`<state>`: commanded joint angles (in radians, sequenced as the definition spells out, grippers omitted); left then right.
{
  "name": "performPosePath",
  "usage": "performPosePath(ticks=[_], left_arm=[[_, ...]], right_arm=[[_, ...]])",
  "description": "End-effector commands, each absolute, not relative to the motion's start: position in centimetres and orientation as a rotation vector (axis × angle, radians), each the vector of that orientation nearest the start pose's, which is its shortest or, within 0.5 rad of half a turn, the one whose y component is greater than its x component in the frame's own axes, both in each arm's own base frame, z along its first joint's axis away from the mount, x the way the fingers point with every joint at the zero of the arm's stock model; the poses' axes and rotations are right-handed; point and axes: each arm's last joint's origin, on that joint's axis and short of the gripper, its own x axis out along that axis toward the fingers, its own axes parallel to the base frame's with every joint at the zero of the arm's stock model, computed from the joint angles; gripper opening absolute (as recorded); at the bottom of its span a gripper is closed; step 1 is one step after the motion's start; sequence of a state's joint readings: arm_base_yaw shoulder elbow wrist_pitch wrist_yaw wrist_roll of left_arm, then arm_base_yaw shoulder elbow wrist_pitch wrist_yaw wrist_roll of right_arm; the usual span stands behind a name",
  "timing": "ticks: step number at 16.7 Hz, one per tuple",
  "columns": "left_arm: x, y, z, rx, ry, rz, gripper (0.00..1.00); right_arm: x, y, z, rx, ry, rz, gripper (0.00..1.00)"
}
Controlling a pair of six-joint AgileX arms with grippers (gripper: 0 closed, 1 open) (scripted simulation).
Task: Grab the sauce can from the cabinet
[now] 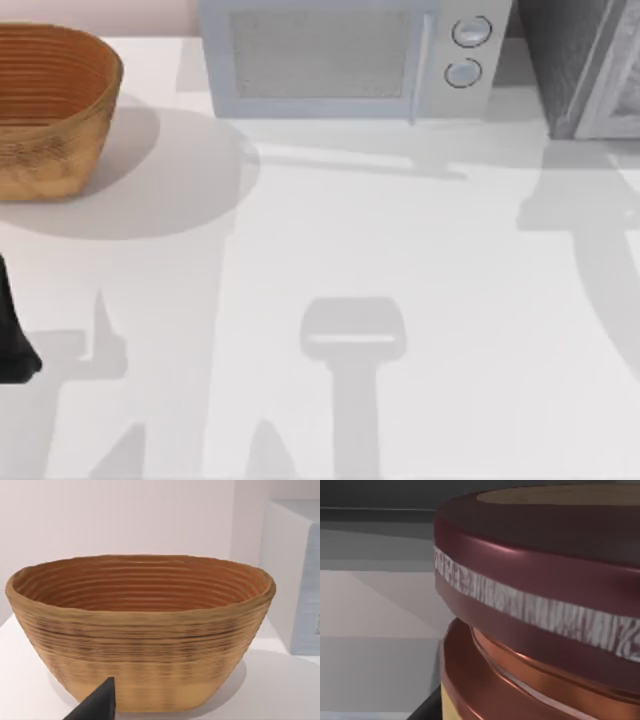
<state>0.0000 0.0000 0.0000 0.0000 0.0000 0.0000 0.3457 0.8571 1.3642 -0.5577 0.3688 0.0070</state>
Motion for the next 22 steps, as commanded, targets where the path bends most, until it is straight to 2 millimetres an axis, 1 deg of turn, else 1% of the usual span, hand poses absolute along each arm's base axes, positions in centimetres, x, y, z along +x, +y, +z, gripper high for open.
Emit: performPosePath(ticks=[3, 8, 10, 12, 14, 16, 22], left_arm=[[10.6, -0.1, 16.0, 0.0, 0.0, 0.0, 1.0], [10.6, -0.1, 16.0, 0.0, 0.0, 0.0, 1.0], [10.6, -0.1, 16.0, 0.0, 0.0, 0.0, 1.0], [10.6, -0.1, 16.0, 0.0, 0.0, 0.0, 1.0], [10.6, -0.1, 16.0, 0.0, 0.0, 0.0, 1.0], [10.6, -0.1, 16.0, 0.0, 0.0, 0.0, 1.0], [10.6, -0.1, 16.0, 0.0, 0.0, 0.0, 1.0]], right_arm=[[11.8, 2.5, 40.0, -0.014, 0.047, -0.018, 0.0], [10.7, 1.0, 27.3, -0.001, 0.047, -0.013, 0.0], [10.5, 0.6, 23.0, 0.003, 0.034, -0.009, 0.0], [10.4, 0.3, 19.8, 0.004, 0.019, -0.005, 0.0], [10.5, 0.0, 17.5, 0.002, 0.007, -0.002, 0.0], [10.6, -0.1, 16.2, 0.0, 0.001, 0.0, 0.0], [10.6, -0.1, 15.9, 0.002, 0.008, 0.002, 0.0]])
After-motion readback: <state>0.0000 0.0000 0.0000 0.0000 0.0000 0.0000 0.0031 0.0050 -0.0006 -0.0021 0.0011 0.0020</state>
